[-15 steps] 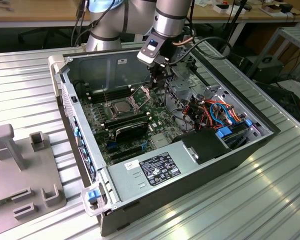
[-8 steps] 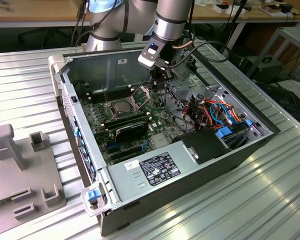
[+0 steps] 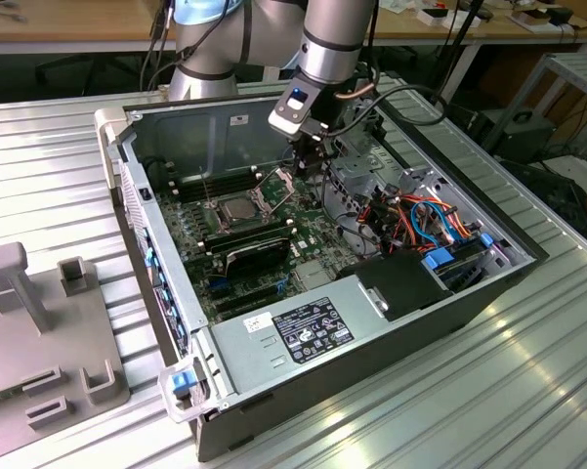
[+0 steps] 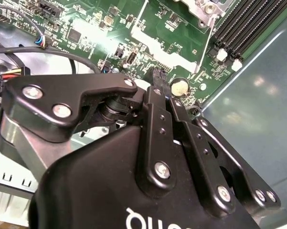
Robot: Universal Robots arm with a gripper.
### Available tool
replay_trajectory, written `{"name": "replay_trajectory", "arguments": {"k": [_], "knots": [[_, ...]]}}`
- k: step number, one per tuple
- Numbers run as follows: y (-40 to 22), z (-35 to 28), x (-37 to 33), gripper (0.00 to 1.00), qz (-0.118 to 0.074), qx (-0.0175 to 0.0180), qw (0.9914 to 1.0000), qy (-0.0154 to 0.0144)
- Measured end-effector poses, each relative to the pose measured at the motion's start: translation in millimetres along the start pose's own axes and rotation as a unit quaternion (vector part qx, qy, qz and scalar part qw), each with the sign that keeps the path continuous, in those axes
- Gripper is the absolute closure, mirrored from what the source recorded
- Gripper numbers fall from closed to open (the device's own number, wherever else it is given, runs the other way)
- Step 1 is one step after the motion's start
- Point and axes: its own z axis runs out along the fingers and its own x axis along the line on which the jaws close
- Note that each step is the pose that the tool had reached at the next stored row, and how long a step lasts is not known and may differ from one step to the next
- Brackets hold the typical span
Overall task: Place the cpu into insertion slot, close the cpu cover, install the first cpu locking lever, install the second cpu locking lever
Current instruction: 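Close the cpu cover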
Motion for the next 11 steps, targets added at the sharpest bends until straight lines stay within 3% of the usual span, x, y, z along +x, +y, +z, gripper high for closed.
{"name": "replay_trajectory", "arguments": {"k": [11], "knots": [[-3.8,3.6,0.5,0.89,0.000,0.0003,0.99999,0.0037]]}}
